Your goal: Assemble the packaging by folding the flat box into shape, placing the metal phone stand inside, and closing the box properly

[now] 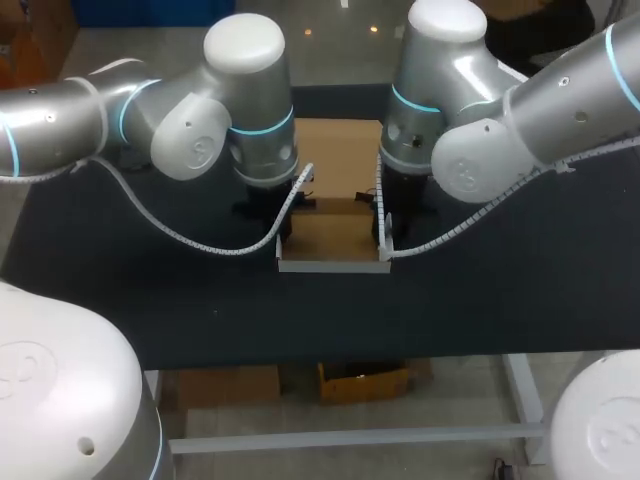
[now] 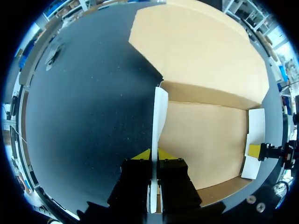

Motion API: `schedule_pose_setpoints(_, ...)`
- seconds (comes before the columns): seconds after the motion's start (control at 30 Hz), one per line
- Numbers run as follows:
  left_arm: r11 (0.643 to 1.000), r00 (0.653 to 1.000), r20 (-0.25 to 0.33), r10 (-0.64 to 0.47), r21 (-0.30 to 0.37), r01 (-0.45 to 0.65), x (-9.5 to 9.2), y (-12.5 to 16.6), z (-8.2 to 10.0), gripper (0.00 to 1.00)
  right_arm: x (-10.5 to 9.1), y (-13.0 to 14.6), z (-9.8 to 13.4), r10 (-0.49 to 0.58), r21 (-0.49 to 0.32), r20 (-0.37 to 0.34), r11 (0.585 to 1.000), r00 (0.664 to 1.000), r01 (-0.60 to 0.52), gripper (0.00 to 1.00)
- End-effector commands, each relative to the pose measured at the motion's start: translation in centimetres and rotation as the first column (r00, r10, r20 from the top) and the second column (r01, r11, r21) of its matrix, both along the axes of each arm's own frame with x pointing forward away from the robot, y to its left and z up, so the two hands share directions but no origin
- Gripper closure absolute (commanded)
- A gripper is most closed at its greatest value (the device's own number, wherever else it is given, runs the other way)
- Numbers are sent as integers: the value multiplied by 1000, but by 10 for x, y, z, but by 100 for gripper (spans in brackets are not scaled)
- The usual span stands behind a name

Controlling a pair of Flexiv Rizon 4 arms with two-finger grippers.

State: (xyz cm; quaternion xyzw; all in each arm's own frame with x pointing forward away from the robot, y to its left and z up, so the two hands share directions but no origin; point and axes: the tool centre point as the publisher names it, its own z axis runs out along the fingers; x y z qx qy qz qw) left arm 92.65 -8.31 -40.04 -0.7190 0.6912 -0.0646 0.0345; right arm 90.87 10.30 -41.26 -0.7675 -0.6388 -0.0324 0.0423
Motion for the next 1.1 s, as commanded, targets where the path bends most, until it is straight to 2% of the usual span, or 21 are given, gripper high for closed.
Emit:
schedule_pose_setpoints(0.03, 1000, 1000, 1, 2, 5, -2, 0, 0, 0, 100, -1, 1, -6, -4, -20, 7, 1000, 1000, 4, 81)
schedule_pose_setpoints(0.43, 1000, 1000, 1, 2, 5, -2, 0, 0, 0, 100, 6, -3, -9, -17, -48, 4, 999, 1000, 17, 86)
schedule_pose_setpoints(0.6, 1000, 1000, 1, 2, 5, -2, 0, 0, 0, 100, 9, -5, -7, -18, -56, 9, 998, 1000, 19, 85)
schedule_pose_setpoints(0.87, 1000, 1000, 1, 2, 5, -2, 0, 0, 0, 100, 14, -4, -4, -6, -66, 20, 998, 1000, 7, 76)
schedule_pose_setpoints(1.1, 1000, 1000, 1, 2, 5, -2, 0, 0, 0, 100, 16, -3, 0, 5, -62, 30, 998, 1000, -3, 76)
